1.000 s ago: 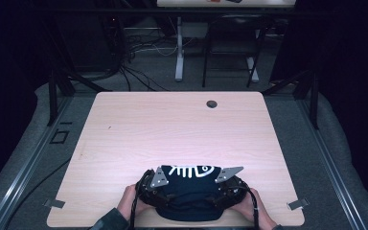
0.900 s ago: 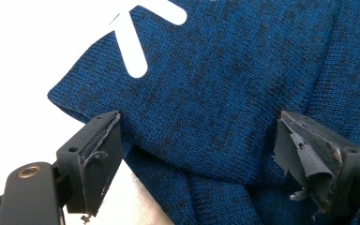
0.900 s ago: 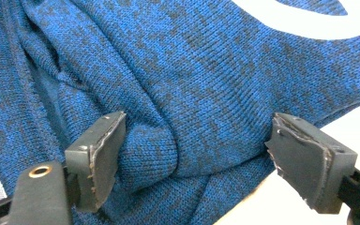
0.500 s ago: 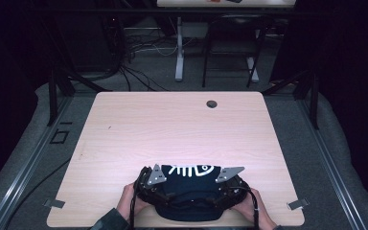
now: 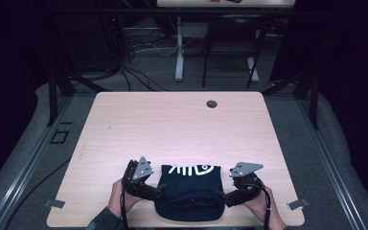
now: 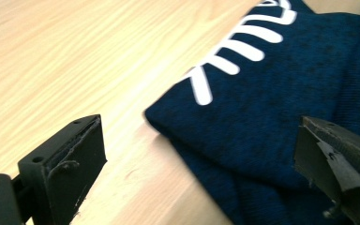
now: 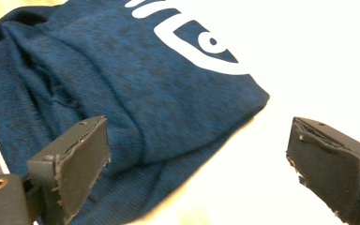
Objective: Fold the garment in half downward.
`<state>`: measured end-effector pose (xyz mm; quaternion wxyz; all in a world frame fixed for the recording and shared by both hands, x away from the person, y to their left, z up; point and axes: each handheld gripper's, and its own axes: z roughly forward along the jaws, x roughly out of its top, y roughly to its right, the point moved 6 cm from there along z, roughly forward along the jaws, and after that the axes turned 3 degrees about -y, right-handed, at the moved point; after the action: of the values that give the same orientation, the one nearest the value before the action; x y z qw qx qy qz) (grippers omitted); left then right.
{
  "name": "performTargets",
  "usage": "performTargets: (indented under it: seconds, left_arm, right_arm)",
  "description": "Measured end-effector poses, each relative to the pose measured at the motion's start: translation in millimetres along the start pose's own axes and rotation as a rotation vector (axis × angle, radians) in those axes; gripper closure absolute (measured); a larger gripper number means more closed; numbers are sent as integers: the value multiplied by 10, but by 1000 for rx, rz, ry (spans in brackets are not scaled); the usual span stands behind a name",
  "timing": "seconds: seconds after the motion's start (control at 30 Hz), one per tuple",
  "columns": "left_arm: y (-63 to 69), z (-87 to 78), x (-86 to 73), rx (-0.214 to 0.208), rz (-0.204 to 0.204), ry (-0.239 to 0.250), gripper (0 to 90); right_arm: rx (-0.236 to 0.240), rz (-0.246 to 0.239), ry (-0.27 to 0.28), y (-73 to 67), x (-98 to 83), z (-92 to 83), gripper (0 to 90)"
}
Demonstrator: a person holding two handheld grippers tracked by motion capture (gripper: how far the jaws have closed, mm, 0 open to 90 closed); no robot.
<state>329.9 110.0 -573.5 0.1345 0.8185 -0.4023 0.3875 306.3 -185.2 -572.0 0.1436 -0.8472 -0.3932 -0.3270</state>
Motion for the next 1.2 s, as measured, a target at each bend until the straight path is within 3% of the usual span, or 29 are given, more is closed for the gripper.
performTargets:
  seconds: [0.13, 0.33, 0.5, 0.83, 1.0, 1.2]
  left_arm:
    - [-100, -36, -43, 30, -26, 10, 21]
    - [-269, -23, -158, 74, -66, -8, 10]
    - [-399, 38, -278, 98, -94, -44, 3]
    - [-550, 136, -432, 129, -109, -98, 2]
    - [-632, 196, -522, 105, -148, -127, 2]
    - [-664, 215, -544, 107, -160, -132, 5]
  right_arm:
    - [-34, 28, 39, 93, -32, -90, 63]
    - [-72, 62, 25, 227, -135, -123, 54]
    - [-95, 104, -25, 380, -287, -84, 47]
    - [-134, 155, -92, 589, -484, 28, 0]
    - [-147, 184, -97, 670, -547, 60, 0]
    - [-139, 201, -119, 701, -609, 123, 0]
